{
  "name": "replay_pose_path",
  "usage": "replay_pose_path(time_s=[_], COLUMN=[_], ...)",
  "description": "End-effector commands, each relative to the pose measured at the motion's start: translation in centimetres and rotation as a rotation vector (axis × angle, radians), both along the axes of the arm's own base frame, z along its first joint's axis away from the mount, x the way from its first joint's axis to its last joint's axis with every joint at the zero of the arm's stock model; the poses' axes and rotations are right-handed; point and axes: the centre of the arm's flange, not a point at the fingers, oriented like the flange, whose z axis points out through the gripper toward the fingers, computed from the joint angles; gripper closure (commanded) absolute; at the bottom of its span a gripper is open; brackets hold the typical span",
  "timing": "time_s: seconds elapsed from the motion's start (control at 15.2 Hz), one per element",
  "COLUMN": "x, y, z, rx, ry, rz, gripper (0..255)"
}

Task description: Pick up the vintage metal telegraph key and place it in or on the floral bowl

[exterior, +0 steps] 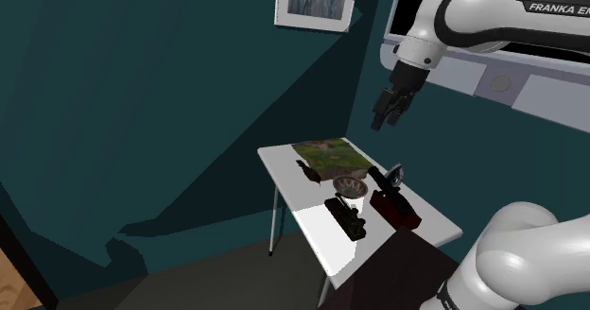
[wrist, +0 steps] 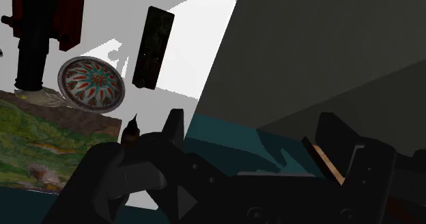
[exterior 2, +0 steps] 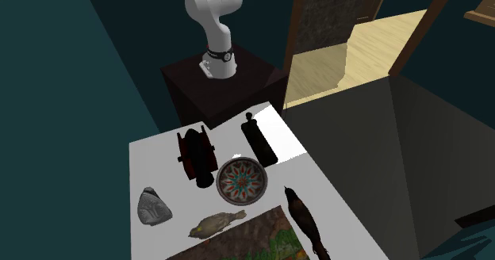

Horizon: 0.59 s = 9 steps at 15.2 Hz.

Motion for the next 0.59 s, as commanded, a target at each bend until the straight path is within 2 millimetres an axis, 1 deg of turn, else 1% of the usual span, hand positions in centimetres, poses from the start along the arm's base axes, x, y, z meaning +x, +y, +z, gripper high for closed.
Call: replay_pose_path(time_s=[0.0,0.53], x=[0.0,3.2], y=[0.0,-2.2], z=[0.0,-9.7], rx=[0.0,-0.024], ry=[0.0,0.019], rz=[0.0,-0.052], gripper=[0,0])
